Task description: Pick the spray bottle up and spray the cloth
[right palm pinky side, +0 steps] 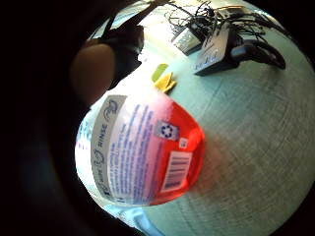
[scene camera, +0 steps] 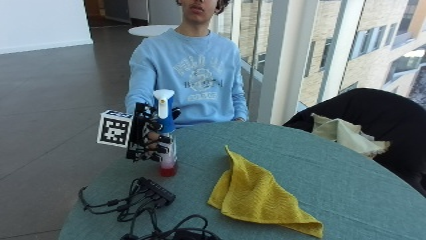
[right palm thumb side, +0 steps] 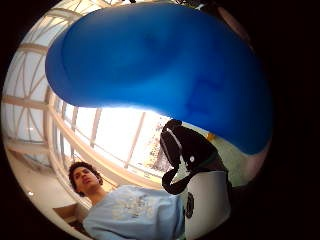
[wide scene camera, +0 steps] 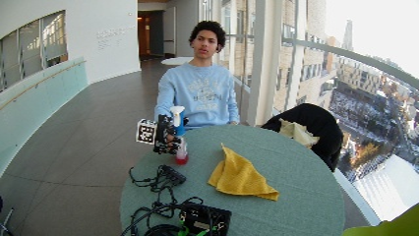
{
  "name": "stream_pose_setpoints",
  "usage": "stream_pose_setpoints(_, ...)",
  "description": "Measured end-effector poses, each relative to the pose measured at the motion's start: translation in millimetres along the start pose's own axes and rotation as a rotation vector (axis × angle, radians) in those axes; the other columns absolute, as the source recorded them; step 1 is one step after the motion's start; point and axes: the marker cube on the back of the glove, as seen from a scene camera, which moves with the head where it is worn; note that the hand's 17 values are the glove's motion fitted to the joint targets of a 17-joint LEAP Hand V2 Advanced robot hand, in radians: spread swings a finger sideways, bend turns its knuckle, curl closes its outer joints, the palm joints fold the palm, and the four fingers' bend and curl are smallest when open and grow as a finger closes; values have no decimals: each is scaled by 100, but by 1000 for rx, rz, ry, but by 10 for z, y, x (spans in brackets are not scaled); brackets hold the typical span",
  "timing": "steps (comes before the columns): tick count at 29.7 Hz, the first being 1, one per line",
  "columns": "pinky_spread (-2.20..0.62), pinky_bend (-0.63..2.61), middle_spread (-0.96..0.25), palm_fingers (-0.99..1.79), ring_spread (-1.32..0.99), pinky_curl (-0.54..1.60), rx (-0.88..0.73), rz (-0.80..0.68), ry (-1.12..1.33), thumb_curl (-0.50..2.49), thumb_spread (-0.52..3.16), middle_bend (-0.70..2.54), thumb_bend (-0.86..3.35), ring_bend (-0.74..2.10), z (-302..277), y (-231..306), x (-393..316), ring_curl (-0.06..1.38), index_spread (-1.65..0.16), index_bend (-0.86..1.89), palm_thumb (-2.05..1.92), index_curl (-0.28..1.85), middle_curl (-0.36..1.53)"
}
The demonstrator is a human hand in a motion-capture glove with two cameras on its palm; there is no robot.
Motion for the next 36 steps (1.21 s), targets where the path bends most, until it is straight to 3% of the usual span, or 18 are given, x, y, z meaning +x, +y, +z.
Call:
stream_pose_setpoints(8, 25, 27, -8, 75, -5, 34, 123, -39, 81, 34, 100, 47, -1, 51, 17, -20, -16, 38, -38, 0, 71, 12, 45)
stream_pose_setpoints(12, 24, 21, -9, 93, -7, 32, 140, -29, 101, 39, 98, 48, 4, 52, 7, -63, -38, 37, -34, 15, 84, 16, 45)
stream_pose_setpoints(30, 19, 19, -9, 110, -9, 32, -317, 1, 191, 53, 75, 39, -3, 56, 382, -501, -738, 40, -25, 13, 93, 28, 46)
stream_pose_setpoints(36, 16, 19, -8, 113, -9, 32, -499, 105, 241, 55, 75, 41, -4, 57, 640, -684, -900, 40, -23, 11, 89, 28, 47)
